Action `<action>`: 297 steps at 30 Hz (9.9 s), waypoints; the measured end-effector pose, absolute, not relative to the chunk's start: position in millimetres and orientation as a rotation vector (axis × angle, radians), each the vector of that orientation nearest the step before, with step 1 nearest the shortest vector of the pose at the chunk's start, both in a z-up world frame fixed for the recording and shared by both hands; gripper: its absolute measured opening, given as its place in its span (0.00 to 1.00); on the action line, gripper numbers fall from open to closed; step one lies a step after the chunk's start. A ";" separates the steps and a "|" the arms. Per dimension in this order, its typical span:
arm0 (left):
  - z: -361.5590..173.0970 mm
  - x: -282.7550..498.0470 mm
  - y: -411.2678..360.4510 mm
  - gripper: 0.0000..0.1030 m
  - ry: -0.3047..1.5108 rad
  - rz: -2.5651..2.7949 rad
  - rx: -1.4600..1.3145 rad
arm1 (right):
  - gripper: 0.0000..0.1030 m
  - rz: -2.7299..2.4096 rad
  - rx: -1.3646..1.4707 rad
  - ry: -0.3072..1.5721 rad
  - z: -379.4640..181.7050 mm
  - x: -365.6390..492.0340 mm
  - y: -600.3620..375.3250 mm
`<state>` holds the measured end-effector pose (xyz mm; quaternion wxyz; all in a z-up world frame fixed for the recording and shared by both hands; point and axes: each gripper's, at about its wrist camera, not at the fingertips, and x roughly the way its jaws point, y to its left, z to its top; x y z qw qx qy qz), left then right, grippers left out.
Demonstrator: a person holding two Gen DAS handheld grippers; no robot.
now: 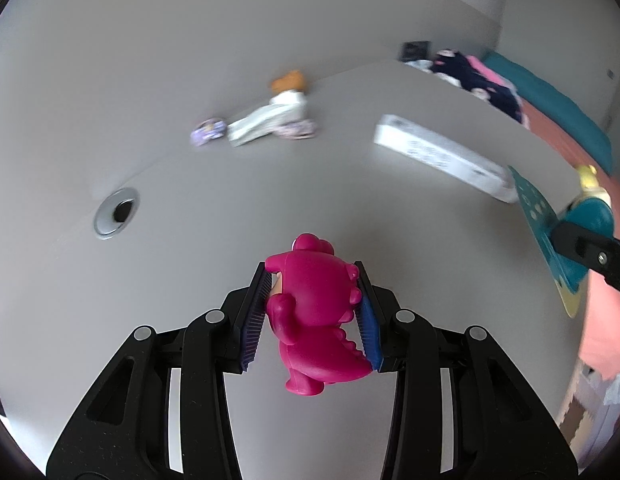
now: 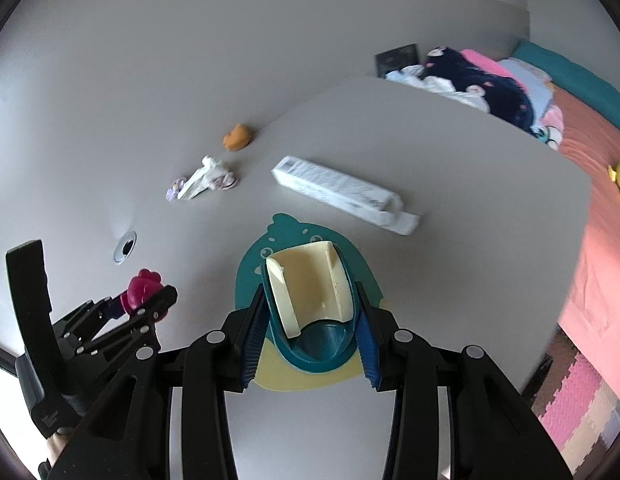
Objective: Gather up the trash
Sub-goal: 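Carry the potty toy and pink dinosaur to the black bin and open both grippers, then move both open grippers back over the table, then grasp the white printed box with the right gripper while the left gripper grasps the white paper wrapper, then carry the white box and paper wrapper to the black bin and open both grippers, then move both open grippers back over the table toward the hair ties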
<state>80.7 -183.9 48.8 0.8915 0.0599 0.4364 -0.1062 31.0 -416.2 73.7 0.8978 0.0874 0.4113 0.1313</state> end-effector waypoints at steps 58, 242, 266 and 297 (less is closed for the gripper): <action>-14.1 -77.6 -548.0 0.94 0.899 -0.696 0.627 | 0.90 -0.278 0.499 0.856 -23.8 -95.8 -781.6; 45.9 -86.9 -516.8 0.20 0.934 -0.920 0.544 | 0.30 -0.148 0.427 0.790 12.4 -134.0 -748.6; -9.8 -81.6 -565.1 0.94 0.921 -0.789 0.674 | 0.98 -0.256 0.520 0.800 -22.8 -115.3 -787.0; 14.1 -71.5 -533.7 0.94 0.908 -0.807 0.607 | 0.98 -0.254 0.426 0.791 -1.4 -113.3 -754.5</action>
